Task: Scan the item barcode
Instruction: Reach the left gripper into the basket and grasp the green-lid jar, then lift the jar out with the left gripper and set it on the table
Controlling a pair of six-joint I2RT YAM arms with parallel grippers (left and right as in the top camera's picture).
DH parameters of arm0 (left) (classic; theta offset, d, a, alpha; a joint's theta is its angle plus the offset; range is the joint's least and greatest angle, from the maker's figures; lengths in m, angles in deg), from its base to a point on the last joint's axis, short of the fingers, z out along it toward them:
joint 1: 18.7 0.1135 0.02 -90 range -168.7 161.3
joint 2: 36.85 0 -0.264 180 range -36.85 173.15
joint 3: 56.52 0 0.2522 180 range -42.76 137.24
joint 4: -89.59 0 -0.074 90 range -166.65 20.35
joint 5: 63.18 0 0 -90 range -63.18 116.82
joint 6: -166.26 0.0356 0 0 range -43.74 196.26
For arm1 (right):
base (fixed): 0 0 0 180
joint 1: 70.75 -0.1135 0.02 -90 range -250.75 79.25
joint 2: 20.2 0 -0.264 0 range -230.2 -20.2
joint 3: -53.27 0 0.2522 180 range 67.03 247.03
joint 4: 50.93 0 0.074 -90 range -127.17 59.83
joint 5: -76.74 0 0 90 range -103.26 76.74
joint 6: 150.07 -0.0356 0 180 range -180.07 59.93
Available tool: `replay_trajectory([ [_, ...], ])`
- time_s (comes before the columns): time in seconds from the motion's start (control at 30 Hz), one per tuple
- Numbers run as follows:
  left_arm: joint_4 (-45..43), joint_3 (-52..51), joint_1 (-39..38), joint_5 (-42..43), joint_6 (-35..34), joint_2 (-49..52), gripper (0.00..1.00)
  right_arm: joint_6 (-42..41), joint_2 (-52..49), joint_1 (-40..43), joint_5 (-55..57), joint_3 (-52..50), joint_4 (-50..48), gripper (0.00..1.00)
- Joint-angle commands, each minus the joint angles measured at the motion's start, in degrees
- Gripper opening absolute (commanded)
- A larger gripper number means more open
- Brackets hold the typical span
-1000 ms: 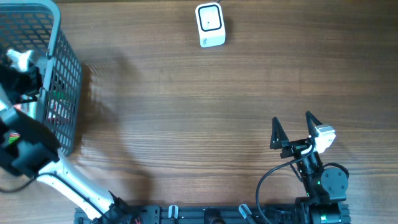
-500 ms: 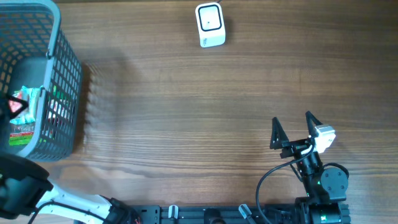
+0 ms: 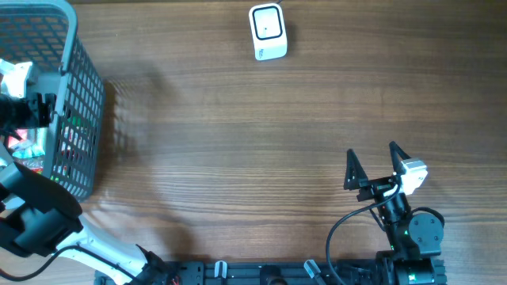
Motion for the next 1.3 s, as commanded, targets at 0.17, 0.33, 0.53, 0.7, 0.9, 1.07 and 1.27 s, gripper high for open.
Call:
replay_trajectory([
  [0.17,-11.52,-15.32,-1.01,-3.34,-2.67,0.59,0.77,-0.39,0.2,0.33,-0.26,-0.07,-0.28,1.0],
  [0.33,-16.28,-19.32,-2.45,-5.86,-5.38,0.59,0.73,-0.44,0.22,0.33,-0.26,-0.07,-0.28,1.0],
  [0.53,-19.12,-20.02,-2.27,-7.43,-9.81,0.59,0.67,-0.42,0.2,0.33,-0.26,-0.07,-0.28,1.0],
  [0.7,-22.62,-23.65,-2.27,-7.45,-9.81,0.59,0.67,-0.39,0.2,0.33,-0.26,-0.07,-0.28,1.0],
  [0.9,-23.61,-24.9,-2.27,-7.45,-9.84,0.59,0.61,-0.39,0.22,0.33,-0.26,-0.07,-0.28,1.0],
  [1.07,-23.45,-21.49,-2.27,-9.86,-10.27,-2.25,0.53,-0.39,0.22,0.33,-0.26,-0.07,-0.28,1.0],
  [1.27,-23.43,-16.26,-2.27,-11.76,-10.47,-12.55,0.55,-0.39,0.22,0.33,-0.26,-0.07,-0.28,1.0],
])
